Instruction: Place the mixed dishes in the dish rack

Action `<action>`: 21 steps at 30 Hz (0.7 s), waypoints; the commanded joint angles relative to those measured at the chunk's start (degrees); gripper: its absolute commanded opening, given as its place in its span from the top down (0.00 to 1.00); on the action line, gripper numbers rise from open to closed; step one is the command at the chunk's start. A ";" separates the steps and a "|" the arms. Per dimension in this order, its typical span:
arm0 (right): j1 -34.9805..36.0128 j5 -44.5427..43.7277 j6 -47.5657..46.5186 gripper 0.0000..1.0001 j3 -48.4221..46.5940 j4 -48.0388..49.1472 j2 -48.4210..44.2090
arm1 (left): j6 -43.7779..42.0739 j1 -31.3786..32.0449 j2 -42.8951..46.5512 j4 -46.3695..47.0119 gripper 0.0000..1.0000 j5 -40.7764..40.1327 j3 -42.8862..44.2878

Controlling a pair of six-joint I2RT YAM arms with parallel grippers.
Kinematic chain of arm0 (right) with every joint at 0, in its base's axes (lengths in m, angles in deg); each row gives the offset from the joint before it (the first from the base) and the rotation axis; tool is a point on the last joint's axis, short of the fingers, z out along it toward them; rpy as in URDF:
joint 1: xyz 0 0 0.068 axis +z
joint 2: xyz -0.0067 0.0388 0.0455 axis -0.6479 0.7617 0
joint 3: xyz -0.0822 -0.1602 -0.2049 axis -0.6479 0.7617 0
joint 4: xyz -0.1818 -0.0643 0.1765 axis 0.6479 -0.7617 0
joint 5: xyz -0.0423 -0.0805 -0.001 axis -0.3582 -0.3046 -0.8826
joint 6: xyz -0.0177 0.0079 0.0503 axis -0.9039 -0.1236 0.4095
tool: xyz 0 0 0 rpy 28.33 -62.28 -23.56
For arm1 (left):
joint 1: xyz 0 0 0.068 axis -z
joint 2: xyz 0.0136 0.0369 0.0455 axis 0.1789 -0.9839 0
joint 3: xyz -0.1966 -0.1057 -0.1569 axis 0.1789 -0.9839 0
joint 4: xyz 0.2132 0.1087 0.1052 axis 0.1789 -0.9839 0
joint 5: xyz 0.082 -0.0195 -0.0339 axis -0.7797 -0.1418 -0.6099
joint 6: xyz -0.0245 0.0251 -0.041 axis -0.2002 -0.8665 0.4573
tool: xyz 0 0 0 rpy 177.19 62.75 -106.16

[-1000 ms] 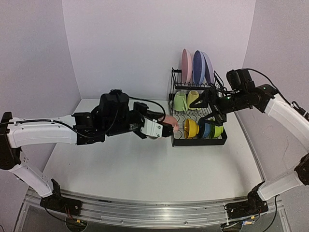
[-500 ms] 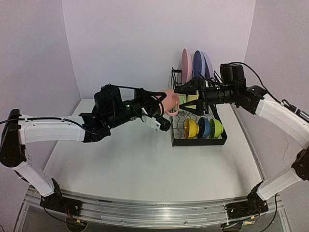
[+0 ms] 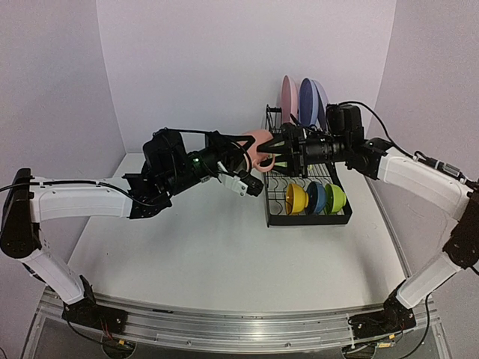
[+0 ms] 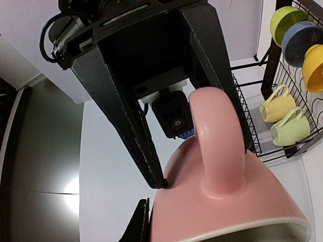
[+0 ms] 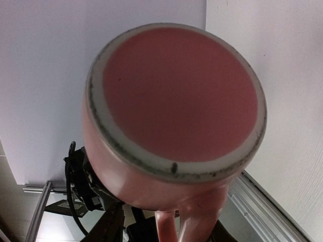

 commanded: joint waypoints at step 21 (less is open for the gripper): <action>1.27 -8.70 -9.61 1.00 3.50 4.27 -4.73 | 3.12 0.22 4.26 -1.69 0.63 2.02 0.35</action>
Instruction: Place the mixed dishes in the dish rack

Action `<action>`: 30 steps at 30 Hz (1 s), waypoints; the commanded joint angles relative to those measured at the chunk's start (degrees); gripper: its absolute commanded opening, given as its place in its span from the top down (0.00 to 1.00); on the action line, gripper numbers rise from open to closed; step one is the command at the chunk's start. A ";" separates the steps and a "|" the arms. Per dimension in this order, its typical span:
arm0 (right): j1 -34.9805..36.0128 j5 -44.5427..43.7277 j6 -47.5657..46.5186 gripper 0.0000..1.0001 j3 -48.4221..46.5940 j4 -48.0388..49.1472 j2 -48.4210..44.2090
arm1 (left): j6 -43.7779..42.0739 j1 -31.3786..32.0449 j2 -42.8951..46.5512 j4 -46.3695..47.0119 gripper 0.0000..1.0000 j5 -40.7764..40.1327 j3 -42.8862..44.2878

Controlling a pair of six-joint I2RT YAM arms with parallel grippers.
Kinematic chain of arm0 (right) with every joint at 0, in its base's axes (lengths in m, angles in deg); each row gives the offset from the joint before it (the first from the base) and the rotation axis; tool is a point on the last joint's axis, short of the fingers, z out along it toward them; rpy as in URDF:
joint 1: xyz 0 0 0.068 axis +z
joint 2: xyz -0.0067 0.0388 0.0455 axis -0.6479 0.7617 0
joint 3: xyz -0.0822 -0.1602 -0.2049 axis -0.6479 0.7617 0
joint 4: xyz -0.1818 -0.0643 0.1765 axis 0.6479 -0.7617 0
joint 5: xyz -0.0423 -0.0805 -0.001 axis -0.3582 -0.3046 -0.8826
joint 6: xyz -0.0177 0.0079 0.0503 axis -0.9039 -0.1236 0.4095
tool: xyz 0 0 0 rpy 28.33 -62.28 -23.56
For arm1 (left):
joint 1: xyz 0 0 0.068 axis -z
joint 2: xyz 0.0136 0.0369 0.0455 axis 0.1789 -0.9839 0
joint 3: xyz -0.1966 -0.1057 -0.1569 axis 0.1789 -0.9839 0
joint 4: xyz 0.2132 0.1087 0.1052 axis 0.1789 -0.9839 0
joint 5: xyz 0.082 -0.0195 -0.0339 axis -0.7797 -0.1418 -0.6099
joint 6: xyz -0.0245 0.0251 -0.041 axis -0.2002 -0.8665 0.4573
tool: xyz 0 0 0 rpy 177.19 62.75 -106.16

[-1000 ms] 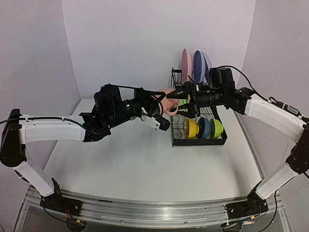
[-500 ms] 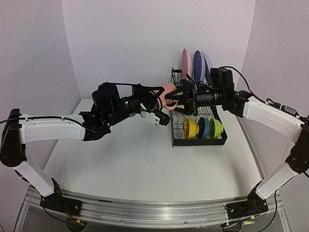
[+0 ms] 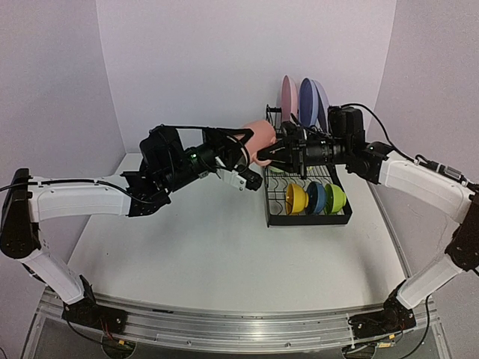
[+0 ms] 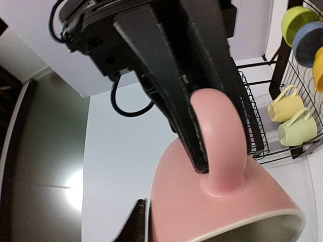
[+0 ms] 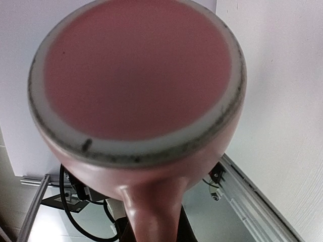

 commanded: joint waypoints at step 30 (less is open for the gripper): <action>-1.26 -67.41 -82.57 1.00 2.07 -17.40 -2.41 | 7.75 0.50 12.64 -25.45 0.16 -1.14 -5.12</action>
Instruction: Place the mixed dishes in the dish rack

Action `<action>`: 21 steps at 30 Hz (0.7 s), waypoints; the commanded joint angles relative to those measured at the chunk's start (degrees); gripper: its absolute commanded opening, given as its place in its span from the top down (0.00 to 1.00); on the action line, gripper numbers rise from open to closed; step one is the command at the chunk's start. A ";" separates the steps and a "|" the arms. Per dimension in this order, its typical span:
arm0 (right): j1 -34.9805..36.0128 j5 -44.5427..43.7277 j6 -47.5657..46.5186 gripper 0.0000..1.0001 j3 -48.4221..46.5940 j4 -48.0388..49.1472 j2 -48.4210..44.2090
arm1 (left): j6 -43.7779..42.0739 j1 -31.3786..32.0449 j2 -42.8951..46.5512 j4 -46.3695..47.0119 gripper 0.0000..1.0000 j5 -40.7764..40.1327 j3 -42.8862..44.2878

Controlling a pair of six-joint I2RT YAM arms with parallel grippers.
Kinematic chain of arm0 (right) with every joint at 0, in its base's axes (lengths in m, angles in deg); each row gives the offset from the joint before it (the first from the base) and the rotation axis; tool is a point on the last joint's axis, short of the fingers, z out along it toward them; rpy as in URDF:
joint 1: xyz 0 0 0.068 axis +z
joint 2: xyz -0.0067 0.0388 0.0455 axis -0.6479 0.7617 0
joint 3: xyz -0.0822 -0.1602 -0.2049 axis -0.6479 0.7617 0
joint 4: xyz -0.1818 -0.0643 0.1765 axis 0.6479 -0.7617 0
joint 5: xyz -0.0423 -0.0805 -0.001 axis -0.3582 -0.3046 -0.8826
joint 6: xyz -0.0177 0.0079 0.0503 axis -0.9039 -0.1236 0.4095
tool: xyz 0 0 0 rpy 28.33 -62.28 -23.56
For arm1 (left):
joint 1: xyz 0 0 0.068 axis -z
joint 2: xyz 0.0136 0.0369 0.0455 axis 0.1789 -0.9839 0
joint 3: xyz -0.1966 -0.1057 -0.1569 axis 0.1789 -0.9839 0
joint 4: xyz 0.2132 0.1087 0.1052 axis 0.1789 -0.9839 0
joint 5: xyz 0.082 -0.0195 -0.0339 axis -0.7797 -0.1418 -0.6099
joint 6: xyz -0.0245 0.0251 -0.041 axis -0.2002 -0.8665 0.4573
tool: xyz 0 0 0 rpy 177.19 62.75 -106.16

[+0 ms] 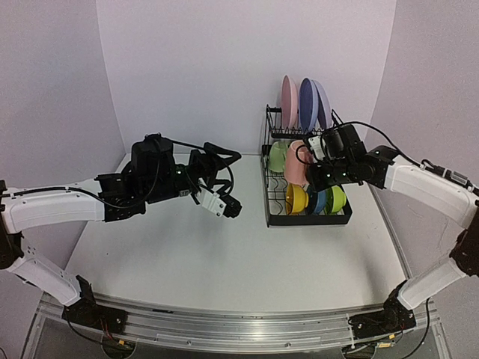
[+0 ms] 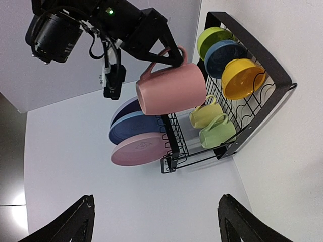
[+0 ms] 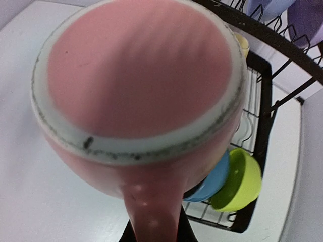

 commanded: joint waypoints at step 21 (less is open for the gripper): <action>-16.55 -1.77 -21.48 1.00 4.16 24.54 8.25 | 17.48 -3.95 5.25 -3.91 0.15 -6.15 -5.94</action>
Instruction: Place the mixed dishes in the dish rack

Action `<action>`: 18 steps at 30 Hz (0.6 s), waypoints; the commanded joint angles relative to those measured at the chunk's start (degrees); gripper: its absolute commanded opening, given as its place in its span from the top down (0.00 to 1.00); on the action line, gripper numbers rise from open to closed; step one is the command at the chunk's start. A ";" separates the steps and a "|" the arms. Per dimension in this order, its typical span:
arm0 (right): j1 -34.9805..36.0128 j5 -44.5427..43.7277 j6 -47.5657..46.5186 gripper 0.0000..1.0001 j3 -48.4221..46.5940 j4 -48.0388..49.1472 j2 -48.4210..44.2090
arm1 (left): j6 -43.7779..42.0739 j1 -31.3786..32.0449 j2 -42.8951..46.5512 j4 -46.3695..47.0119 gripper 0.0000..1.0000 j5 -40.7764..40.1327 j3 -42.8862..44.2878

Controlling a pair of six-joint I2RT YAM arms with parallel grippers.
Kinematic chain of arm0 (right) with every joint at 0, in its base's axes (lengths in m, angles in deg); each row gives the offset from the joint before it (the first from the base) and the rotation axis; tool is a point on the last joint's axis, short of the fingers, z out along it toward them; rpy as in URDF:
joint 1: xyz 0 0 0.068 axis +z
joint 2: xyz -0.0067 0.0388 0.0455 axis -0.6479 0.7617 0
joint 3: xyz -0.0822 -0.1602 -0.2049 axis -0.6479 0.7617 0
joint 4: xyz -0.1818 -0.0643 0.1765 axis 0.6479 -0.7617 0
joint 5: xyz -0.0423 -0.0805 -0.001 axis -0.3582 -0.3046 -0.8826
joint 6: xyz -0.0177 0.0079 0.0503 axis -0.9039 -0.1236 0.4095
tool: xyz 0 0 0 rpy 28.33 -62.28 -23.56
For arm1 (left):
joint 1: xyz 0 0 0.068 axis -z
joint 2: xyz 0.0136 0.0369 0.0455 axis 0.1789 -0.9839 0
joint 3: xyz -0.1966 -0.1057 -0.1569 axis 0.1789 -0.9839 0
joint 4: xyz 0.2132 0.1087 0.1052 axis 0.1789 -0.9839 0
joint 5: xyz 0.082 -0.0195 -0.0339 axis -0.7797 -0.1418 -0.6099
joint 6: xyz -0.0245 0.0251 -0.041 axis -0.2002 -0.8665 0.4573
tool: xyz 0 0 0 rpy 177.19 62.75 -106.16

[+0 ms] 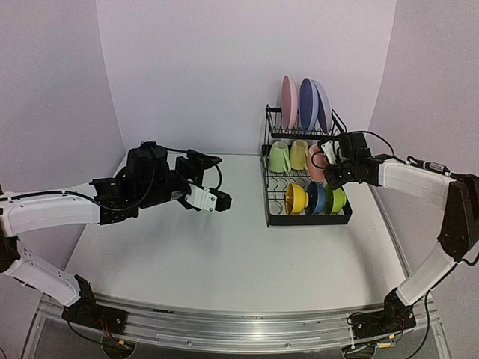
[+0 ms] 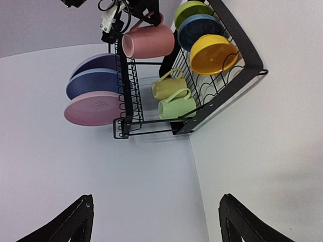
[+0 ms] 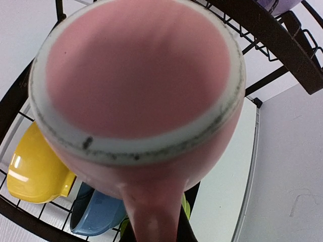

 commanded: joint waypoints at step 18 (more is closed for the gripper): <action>-3.57 -11.24 11.23 1.00 -4.21 17.17 11.40 | 6.65 -2.95 3.31 -1.55 0.15 -0.81 -3.31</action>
